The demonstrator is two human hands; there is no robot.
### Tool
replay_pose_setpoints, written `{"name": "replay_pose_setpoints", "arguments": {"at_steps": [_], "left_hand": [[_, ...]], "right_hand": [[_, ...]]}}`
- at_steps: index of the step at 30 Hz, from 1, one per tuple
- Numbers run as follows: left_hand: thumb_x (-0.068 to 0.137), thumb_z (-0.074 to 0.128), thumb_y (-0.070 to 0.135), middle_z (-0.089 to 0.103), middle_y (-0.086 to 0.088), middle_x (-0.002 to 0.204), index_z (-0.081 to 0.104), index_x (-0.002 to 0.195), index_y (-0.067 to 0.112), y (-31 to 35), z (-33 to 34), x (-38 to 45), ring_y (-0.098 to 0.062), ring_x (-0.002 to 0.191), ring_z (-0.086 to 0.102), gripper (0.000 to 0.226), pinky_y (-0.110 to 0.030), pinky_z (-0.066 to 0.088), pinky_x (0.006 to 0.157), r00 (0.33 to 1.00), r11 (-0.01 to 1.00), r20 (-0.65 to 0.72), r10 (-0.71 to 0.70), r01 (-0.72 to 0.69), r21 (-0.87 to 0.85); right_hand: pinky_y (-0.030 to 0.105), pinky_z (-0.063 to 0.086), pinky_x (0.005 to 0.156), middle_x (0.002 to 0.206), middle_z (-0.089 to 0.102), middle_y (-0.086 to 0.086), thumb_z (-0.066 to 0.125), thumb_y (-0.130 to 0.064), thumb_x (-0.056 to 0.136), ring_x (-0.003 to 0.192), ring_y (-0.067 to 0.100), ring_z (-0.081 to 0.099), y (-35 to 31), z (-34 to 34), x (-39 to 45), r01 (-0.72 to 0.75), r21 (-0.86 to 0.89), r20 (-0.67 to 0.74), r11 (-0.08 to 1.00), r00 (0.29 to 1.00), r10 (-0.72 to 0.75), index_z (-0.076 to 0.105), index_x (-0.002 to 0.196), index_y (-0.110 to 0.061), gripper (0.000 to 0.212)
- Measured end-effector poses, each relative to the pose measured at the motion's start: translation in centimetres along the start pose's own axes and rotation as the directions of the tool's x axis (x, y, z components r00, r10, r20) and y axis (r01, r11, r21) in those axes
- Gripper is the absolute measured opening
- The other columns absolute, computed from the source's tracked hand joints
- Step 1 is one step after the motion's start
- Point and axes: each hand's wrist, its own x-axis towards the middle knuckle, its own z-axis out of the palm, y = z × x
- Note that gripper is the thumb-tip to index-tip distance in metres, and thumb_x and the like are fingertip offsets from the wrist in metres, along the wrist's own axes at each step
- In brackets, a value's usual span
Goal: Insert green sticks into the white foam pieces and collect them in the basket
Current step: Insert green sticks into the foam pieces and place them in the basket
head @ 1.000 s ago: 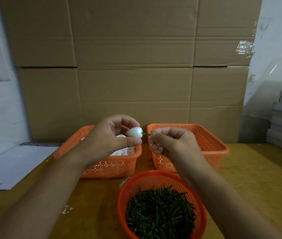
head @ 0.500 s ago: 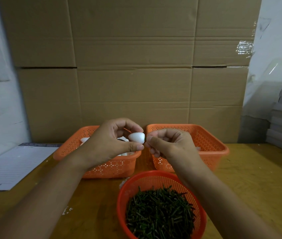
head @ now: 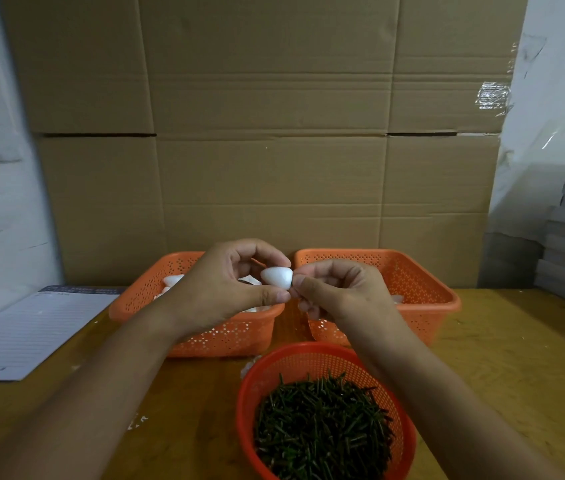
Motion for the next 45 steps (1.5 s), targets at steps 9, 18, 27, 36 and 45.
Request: {"name": "replay_pose_setpoints", "arguments": {"at_steps": [9, 18, 27, 36, 45], "left_hand": [[0.068, 0.084, 0.018, 0.074, 0.003, 0.099, 0.07, 0.101, 0.023, 0.0, -0.1, 0.1, -0.011, 0.089, 0.067, 0.036, -0.022, 0.055, 0.077, 0.999, 1.0, -0.031, 0.027, -0.027, 0.002], [0.069, 0.086, 0.02, 0.073, -0.002, 0.105, 0.067, 0.102, 0.029, -0.4, 0.2, 0.3, -0.016, 0.094, 0.07, 0.04, -0.026, 0.056, 0.077, 0.997, 0.994, -0.071, 0.036, -0.043, -0.098], [0.072, 0.082, 0.017, 0.073, 0.002, 0.102, 0.07, 0.096, 0.035, -0.5, 0.4, 0.4, -0.016, 0.087, 0.07, 0.032, -0.024, 0.055, 0.075, 0.995, 0.988, -0.066, 0.068, -0.077, -0.131], [0.08, 0.075, 0.021, 0.075, -0.006, 0.106, 0.065, 0.11, 0.018, -0.1, 0.9, 0.3, -0.014, 0.087, 0.071, 0.032, -0.023, 0.055, 0.067, 0.998, 0.982, -0.056, -0.001, -0.009, -0.186], [0.077, 0.077, 0.023, 0.075, -0.009, 0.106, 0.065, 0.114, 0.016, -0.6, 0.6, 0.6, -0.014, 0.084, 0.069, 0.04, -0.024, 0.054, 0.065, 0.992, 0.935, -0.085, -0.088, 0.053, -0.352]], "right_hand": [[0.019, 0.046, 0.047, 0.065, 0.071, 0.001, 0.069, -0.003, 0.089, 0.059, 0.009, 0.06, 0.2, 0.1, 0.0, -0.024, -0.067, 0.013, 0.997, 1.0, 0.025, 0.075, 0.088, -0.006, 0.007], [0.02, 0.047, 0.049, 0.075, 0.073, 0.005, 0.064, -0.006, 0.094, 0.062, 0.008, 0.063, 0.3, 0.2, 0.0, -0.033, -0.131, 0.035, 0.991, 0.999, 0.038, 0.073, 0.092, 0.002, 0.012], [0.02, 0.045, 0.048, 0.068, 0.071, -0.001, 0.068, -0.019, 0.093, 0.059, 0.006, 0.062, 0.2, 0.5, -0.2, -0.018, -0.126, 0.045, 0.992, 0.999, 0.023, 0.074, 0.087, 0.0, 0.021], [0.019, 0.045, 0.047, 0.066, 0.07, 0.0, 0.067, -0.012, 0.093, 0.057, 0.006, 0.06, -0.1, 0.6, -0.2, -0.056, -0.111, 0.012, 0.992, 0.998, 0.058, 0.073, 0.081, -0.004, 0.016], [0.02, 0.046, 0.05, 0.073, 0.073, 0.001, 0.064, -0.013, 0.095, 0.063, 0.008, 0.062, -0.1, 0.6, -0.3, -0.073, -0.092, 0.038, 0.993, 0.996, 0.077, 0.074, 0.089, -0.005, 0.014]]}}
